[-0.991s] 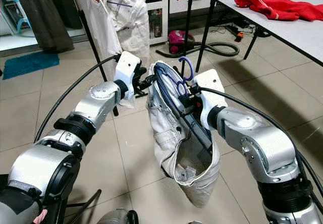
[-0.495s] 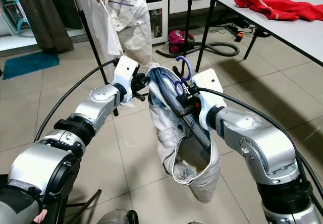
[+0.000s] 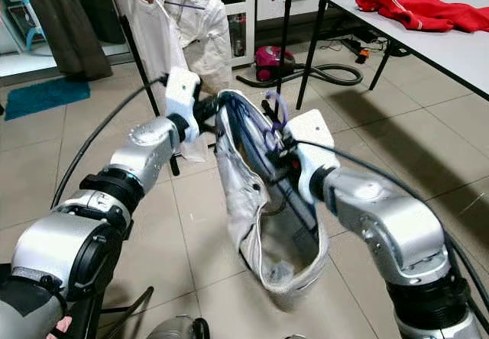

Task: Hang hanger

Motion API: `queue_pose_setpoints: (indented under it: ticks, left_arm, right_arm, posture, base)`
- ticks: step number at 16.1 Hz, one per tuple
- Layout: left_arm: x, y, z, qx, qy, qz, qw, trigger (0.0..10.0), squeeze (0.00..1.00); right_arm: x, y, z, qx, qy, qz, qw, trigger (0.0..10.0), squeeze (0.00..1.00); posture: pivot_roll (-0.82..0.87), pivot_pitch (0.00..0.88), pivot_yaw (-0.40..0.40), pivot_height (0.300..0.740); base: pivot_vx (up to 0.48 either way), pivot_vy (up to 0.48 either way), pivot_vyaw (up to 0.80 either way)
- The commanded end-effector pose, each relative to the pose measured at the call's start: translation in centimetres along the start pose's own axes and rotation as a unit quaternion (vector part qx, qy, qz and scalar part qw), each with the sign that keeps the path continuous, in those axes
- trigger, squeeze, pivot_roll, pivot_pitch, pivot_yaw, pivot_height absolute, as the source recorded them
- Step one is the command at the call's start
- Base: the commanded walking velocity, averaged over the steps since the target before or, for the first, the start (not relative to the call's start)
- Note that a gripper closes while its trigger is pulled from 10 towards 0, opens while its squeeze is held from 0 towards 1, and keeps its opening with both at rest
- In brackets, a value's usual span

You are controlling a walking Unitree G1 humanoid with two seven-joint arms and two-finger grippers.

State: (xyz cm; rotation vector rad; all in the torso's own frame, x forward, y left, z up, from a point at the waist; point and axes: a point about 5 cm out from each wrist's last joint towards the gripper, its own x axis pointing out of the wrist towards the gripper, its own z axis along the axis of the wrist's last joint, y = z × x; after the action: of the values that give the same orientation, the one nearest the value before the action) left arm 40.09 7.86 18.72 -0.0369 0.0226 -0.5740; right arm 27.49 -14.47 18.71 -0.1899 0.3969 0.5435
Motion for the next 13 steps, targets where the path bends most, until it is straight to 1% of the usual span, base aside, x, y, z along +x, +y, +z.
queue_pose_setpoints:
  ticks: [1, 3, 4, 7, 8, 9, 10, 11, 13]
  left_arm:
    - [0.5, -0.1, 3.3, -0.004, -0.065, -0.011, 0.998, 0.0, 0.0]
    - [0.5, -0.2, 4.8, -0.025, -0.106, -0.027, 0.994, 0.0, 0.0]
    - [0.4, -0.2, 5.1, -0.033, -0.12, -0.034, 0.992, 0.0, 0.0]
    - [0.2, -0.4, 5.6, -0.05, -0.141, -0.053, 0.987, 0.0, 0.0]
    - [0.0, -0.6, 5.5, -0.05, -0.146, -0.069, 0.986, 0.0, 0.0]
    - [-0.1, -0.8, 5.4, -0.049, -0.147, -0.081, 0.985, 0.0, 0.0]
    - [-0.7, -1.0, 4.7, -0.032, -0.142, -0.099, 0.984, 0.0, 0.0]
    - [-0.8, -1.0, 4.5, -0.029, -0.141, -0.1, 0.985, 0.0, 0.0]
    - [-1.9, -0.5, 2.9, -0.019, -0.12, -0.089, 0.989, 0.0, 0.0]
  right_arm:
    - [-0.2, 0.3, 0.0, -0.009, 0.005, 0.009, 1.0, 10.0, 0.0]
    - [-0.1, 0.3, -0.8, -0.007, 0.023, 0.01, 1.0, 10.0, 0.0]
    - [0.0, 0.2, -1.1, -0.007, 0.029, 0.009, 1.0, 10.0, 0.0]
    - [0.1, 0.1, -1.8, -0.003, 0.042, 0.005, 0.999, 10.0, 0.0]
    - [0.2, 0.0, -1.9, 0.008, 0.038, -0.002, 0.999, 10.0, 0.0]
    - [0.3, -0.4, -1.8, 0.024, 0.03, -0.02, 0.999, 10.0, 0.0]
    - [0.3, -1.9, -1.2, 0.074, 0.002, -0.072, 0.995, 10.0, 0.0]
    - [0.3, -2.3, -1.1, 0.084, -0.004, -0.082, 0.993, 10.0, 0.0]
    - [0.0, -3.7, -0.1, 0.142, -0.054, -0.121, 0.981, 10.0, 0.0]
  posture:
    - [0.0, 0.038, 0.084, 0.74]
    - [0.0, 0.039, 0.082, 0.74]
    - [0.0, 0.038, 0.081, 0.74]
    - [0.01, 0.04, 0.08, 0.74]
    - [0.0, 0.041, 0.081, 0.74]
    - [0.01, 0.041, 0.081, 0.74]
    - [0.01, 0.04, 0.084, 0.74]
    - [0.01, 0.04, 0.084, 0.74]
    - [0.01, 0.04, 0.083, 0.74]
  base:
    - [0.0, 0.0, 0.0]
    - [0.0, 0.0, 0.0]
    - [0.0, 0.0, 0.0]
    - [0.0, 0.0, 0.0]
    - [0.0, 0.0, 0.0]
    - [0.0, 0.0, 0.0]
    - [0.0, 0.0, 0.0]
    - [0.0, 0.0, 0.0]
    - [0.0, 0.0, 0.0]
